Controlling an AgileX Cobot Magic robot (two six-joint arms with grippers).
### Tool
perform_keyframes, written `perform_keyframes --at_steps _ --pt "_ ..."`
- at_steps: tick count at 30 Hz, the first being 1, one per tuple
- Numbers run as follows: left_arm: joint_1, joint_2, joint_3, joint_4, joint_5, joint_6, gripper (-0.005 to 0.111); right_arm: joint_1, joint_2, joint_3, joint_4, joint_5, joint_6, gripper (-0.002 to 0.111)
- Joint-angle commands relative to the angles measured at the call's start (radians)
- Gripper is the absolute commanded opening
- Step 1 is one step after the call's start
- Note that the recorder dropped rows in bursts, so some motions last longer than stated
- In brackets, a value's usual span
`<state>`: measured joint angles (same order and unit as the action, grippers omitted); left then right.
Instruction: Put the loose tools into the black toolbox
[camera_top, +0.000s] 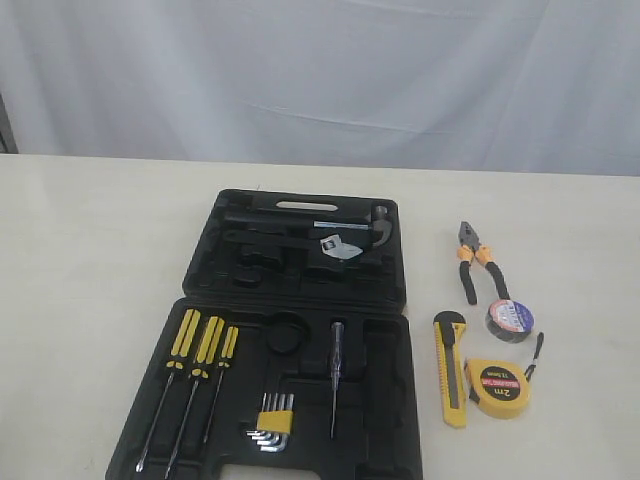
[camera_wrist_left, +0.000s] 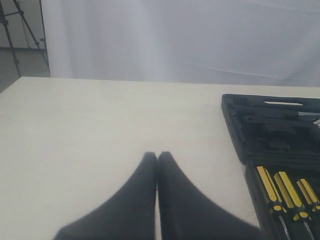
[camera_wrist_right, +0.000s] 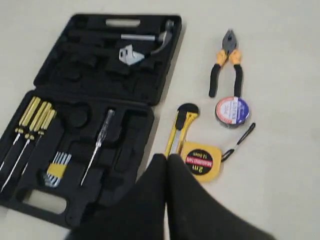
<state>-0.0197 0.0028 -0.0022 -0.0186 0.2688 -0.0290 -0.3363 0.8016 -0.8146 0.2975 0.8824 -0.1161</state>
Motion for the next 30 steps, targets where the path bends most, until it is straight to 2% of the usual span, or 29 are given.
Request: perform_keyframes --at_steps 1,4,10,21,30 --pt "-0.002 -0.003 0.002 -0.002 -0.001 0.002 0.0 0.003 0.252 -0.175 -0.032 0.188 -0.006 -0.001" --pt "-0.002 -0.003 0.002 -0.002 -0.001 0.002 0.0 0.003 0.381 -0.247 -0.093 0.206 0.031 -0.001" --pt "-0.002 -0.003 0.002 -0.002 -0.001 0.002 0.0 0.003 0.573 -0.289 -0.232 0.113 0.089 -0.001" --pt "-0.002 -0.003 0.002 -0.002 -0.001 0.002 0.0 0.003 0.87 -0.289 -0.244 -0.137 0.085 0.0" --pt "-0.002 -0.003 0.002 -0.002 -0.001 0.002 0.0 0.003 0.961 -0.289 -0.244 -0.229 0.085 0.0"
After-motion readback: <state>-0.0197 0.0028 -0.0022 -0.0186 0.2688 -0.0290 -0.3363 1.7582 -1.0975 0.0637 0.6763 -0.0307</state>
